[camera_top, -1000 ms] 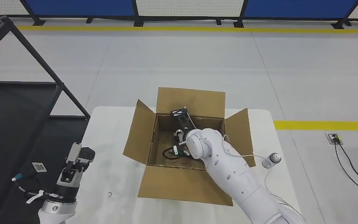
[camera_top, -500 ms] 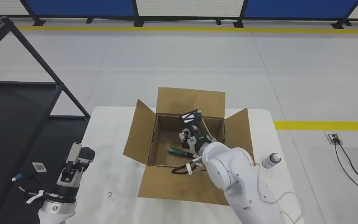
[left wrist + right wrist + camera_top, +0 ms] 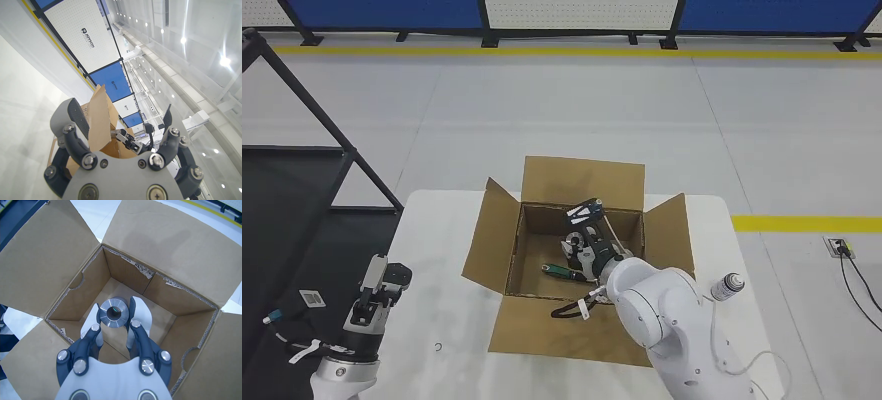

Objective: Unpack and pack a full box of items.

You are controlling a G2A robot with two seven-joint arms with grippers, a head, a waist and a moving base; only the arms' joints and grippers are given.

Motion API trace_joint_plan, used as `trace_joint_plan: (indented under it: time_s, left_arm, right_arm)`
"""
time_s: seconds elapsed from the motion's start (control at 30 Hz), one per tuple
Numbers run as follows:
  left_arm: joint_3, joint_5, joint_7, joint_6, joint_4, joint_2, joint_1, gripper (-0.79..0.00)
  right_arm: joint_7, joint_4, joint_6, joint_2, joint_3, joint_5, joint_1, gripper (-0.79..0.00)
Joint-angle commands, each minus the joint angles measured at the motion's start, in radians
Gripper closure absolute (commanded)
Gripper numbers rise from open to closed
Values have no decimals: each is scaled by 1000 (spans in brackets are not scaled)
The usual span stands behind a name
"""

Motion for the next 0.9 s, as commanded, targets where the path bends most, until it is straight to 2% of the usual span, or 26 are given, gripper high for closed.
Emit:
trace_joint_plan:
  time_s: [0.0,0.33,0.87]
  left_arm:
    - [0,0,0,0,0,0,0,-785]
    - [0,0,0,0,0,0,0,-785]
    - [0,0,0,0,0,0,0,-785]
  right_arm:
    - [0,0,0,0,0,0,0,0]
    - [-44,-24,-28,3,11,4,-30,0]
    - [-30,-383,-88,37,174,-12,-220,0]
